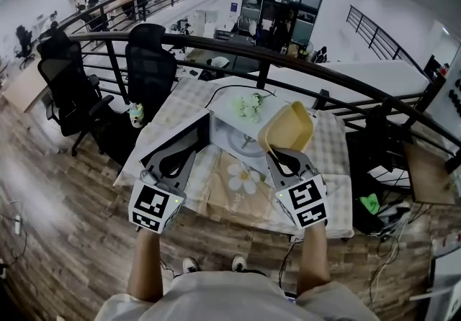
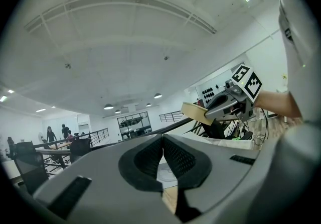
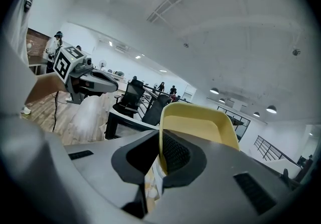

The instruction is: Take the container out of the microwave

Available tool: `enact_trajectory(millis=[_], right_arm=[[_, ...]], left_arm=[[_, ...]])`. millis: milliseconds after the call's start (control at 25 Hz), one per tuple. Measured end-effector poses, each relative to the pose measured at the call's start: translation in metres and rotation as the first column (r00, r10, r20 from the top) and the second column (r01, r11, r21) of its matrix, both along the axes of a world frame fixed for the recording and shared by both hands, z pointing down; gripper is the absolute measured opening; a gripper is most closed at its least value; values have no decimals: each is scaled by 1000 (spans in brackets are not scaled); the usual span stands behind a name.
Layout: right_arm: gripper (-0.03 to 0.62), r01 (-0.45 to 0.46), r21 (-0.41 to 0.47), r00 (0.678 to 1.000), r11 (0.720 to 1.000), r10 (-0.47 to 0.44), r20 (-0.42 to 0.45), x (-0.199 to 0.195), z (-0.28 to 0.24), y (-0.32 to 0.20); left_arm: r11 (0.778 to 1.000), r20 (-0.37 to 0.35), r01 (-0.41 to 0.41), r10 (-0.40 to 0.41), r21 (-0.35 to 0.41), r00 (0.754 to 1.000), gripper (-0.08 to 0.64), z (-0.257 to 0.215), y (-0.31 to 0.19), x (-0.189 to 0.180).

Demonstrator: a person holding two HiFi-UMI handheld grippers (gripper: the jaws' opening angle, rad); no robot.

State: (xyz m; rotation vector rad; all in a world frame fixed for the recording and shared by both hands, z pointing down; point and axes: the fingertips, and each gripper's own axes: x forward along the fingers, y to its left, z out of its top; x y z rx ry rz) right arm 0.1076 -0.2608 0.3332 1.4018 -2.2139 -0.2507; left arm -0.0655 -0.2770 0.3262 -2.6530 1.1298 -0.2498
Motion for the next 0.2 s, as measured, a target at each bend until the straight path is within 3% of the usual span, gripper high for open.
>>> enact_trajectory(millis=[200], right_arm=[[29,5,2,1000,1000,-5,-2,-1,-1,-11]], left_arm=[[1000,-14,-4,4,0,1000,18,-4,-10,2]])
